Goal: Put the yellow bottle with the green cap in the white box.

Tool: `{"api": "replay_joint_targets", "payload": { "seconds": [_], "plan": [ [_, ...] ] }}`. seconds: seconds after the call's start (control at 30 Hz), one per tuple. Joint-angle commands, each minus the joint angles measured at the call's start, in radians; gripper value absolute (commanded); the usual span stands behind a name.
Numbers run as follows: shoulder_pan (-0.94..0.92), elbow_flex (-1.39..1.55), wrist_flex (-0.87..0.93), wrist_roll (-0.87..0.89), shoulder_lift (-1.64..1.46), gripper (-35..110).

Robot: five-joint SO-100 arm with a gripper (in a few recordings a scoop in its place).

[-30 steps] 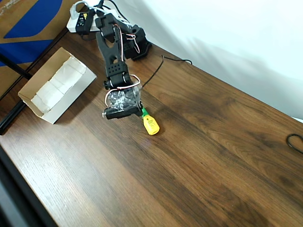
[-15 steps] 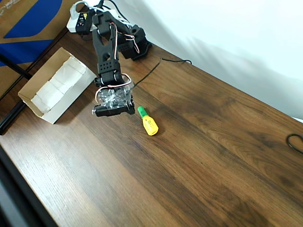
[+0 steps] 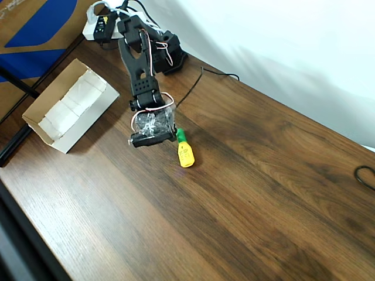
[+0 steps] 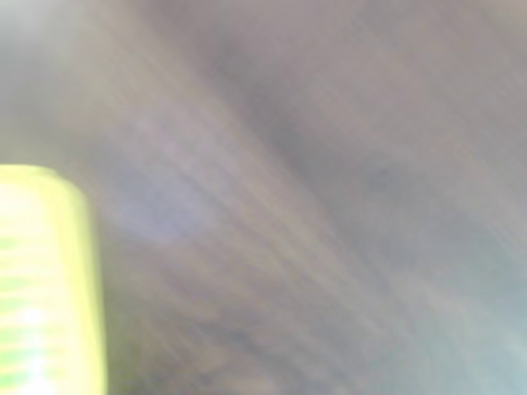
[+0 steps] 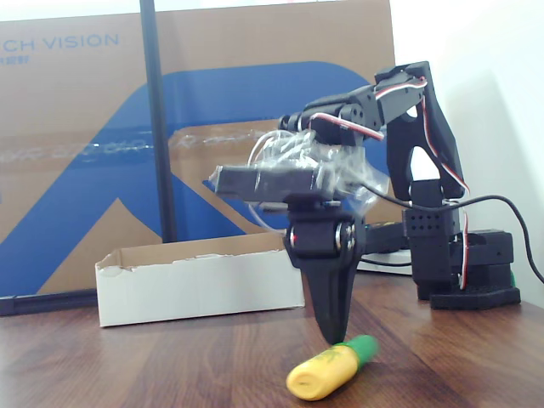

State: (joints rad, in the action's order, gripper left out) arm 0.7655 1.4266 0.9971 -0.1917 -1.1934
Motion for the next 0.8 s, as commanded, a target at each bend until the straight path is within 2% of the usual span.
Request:
{"api": "replay_joint_targets", "payload": {
  "seconds": [0.0, 0.17, 0.53, 0.77],
  "plan": [
    [0.031, -0.048, 0.018, -0.009, -0.028, 0],
    [0.078, -0.086, 0.029, -0.009, 0.005, 0],
    [0.146, -0.328, 0.179, 0.017, 0.146, 0],
    [0.181, -0.327, 0.179, 0.012, 0.141, 0]
  ]
}}
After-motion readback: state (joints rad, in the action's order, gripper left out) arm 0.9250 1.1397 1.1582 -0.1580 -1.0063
